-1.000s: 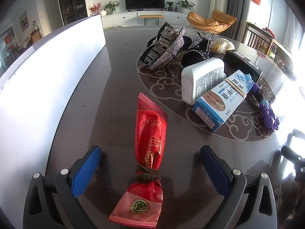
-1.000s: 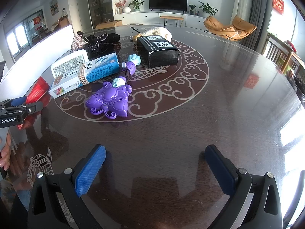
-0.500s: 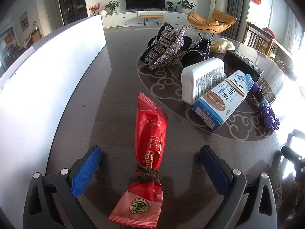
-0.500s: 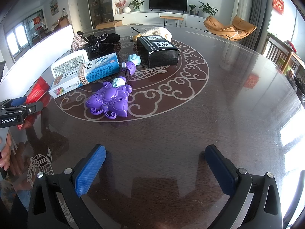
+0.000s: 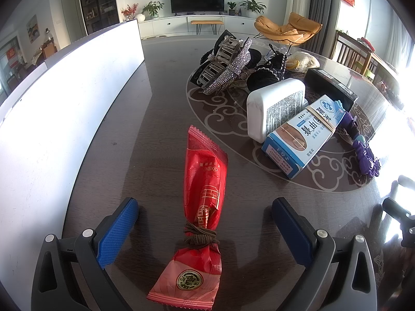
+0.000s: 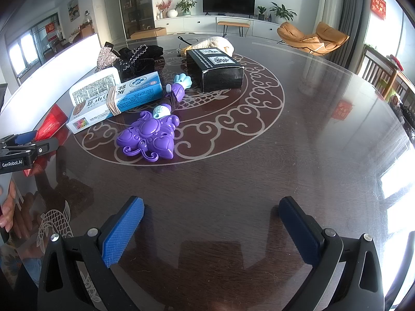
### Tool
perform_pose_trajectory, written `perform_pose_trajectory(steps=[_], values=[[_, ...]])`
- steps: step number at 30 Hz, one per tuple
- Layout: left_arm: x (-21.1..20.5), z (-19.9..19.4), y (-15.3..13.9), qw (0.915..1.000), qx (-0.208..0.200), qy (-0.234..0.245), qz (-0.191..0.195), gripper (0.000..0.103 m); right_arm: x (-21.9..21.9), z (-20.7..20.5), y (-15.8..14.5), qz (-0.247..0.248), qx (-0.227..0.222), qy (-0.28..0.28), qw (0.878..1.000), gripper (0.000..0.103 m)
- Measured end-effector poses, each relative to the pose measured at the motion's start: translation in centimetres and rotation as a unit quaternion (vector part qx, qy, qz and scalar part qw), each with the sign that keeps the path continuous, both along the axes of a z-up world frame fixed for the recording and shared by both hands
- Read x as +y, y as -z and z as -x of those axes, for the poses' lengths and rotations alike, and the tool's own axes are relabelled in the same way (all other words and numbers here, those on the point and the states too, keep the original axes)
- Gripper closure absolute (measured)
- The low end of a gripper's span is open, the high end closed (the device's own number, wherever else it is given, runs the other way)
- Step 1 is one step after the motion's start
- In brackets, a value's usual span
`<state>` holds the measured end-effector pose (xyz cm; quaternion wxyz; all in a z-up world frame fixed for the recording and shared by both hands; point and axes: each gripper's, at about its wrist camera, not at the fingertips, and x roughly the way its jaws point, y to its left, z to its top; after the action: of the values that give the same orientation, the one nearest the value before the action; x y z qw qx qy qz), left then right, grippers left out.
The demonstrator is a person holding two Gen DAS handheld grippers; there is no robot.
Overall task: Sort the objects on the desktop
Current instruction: 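Lift the red candy wrapper with the left tool, then grasp the purple octopus toy with the right tool while the left tool holds the wrapper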
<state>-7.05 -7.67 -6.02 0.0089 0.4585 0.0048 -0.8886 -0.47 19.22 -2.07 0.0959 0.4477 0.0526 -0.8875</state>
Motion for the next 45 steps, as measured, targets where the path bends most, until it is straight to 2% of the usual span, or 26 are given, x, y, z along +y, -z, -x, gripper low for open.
perform_pose_trajectory(steps=[7,10,12,14,16,18,19,20,21,22,23,24,25,26,27,28,29,31,34,38,42,45], values=[[0.0,0.0,0.0,1.0000,-0.003,0.002,0.001,0.000,0.0,0.0,0.0,0.000,0.000,0.000,1.000,0.000],[0.2,-0.5,-0.1,0.9996,-0.015,0.026,0.000,0.000,0.0,0.1,0.0,0.001,0.000,0.000,1.000,0.000],[0.0,-0.5,-0.2,0.9979,-0.037,0.054,0.001,0.000,0.0,0.1,-0.1,-0.005,-0.005,-0.012,1.000,0.000],[-0.3,-0.2,-0.4,0.9949,-0.076,0.066,0.004,0.000,0.2,0.8,-0.4,-0.003,-0.032,-0.027,0.999,0.000],[-0.8,-0.2,-0.5,0.9941,-0.092,0.058,0.006,0.000,0.5,1.6,-1.2,0.030,-0.062,-0.017,0.997,0.000],[-1.2,-0.3,-1.1,0.9955,-0.073,0.060,0.005,0.000,-0.5,3.1,-2.6,0.068,-0.080,-0.024,0.994,0.000],[-1.1,-0.2,-1.2,0.9955,-0.068,0.064,0.008,0.013,-1.3,3.6,-3.2,0.071,-0.081,-0.032,0.994,0.000],[-1.0,0.0,-1.3,0.9950,-0.070,0.069,0.014,0.037,-2.3,4.4,-3.7,0.069,-0.081,-0.041,0.993,0.000],[-0.8,0.2,-1.4,0.9941,-0.073,0.079,0.012,0.045,-3.7,5.7,-4.0,0.055,-0.085,-0.047,0.994,0.000],[-0.7,0.4,-1.5,0.9935,-0.072,0.088,0.005,0.063,-4.6,6.4,-3.9,0.040,-0.087,-0.045,0.994,0.000],[-0.6,0.4,-1.6,0.9932,-0.070,0.093,0.008,0.076,-5.4,7.4,-3.8,0.022,-0.089,-0.042,0.995,0.001],[-0.4,0.4,-1.6,0.9927,-0.066,0.100,0.015,0.079,-6.3,8.5,-3.4,0.006,-0.092,-0.040,0.995,0.005],[-0.2,0.0,-1.6,0.9927,-0.061,0.102,0.022,0.079,-6.6,9.0,-3.1,0.005,-0.094,-0.040,0.995,0.008],[-0.1,-0.4,-1.5,0.9928,-0.053,0.103,0.031,0.081,-6.8,9.5,-2.8,0.009,-0.100,-0.042,0.994,0.017],[-0.1,-0.8,-1.5,0.9930,-0.049,0.102,0.034,0.081,-7.0,10.1,-2.1,0.008,-0.117,-0.040,0.992,0.036],[-0.1,-1.2,-1.6,0.9933,-0.044,0.102,0.033,0.083,-7.0,10.2,-2.3,-0.005,-0.101,-0.039,0.994,0.043],[-0.3,-1.8,-1.6,0.9938,-0.039,0.101,0.025,0.083,-7.0,10.3,-2.2,0.000,-0.103,-0.044,0.994,0.062],[-0.5,-3.1,-1.9,0.9946,-0.028,0.099,0.013,0.084,-6.4,9.8,-2.5,0.019,-0.105,-0.036,0.994,0.064],[-0.2,-4.4,-2.8,0.9949,0.000,0.100,-0.002,0.084,-5.7,8.3,-3.6,0.023,-0.083,-0.038,0.996,0.067],[-1.1,-7.1,-6.3,0.9935,0.050,0.094,-0.039,0.084,-5.9,6.1,-6.8,0.053,-0.056,-0.058,0.995,0.068],[-3.6,-9.0,-11.2,0.9892,0.105,0.077,-0.068,0.084,-9.2,4.8,-10.9,0.076,-0.029,-0.097,0.992,0.068],[-7.1,-10.5,-15.1,0.9866,0.142,0.052,-0.061,0.084,-14.2,3.6,-14.8,0.106,-0.008,-0.150,0.983,0.068]])
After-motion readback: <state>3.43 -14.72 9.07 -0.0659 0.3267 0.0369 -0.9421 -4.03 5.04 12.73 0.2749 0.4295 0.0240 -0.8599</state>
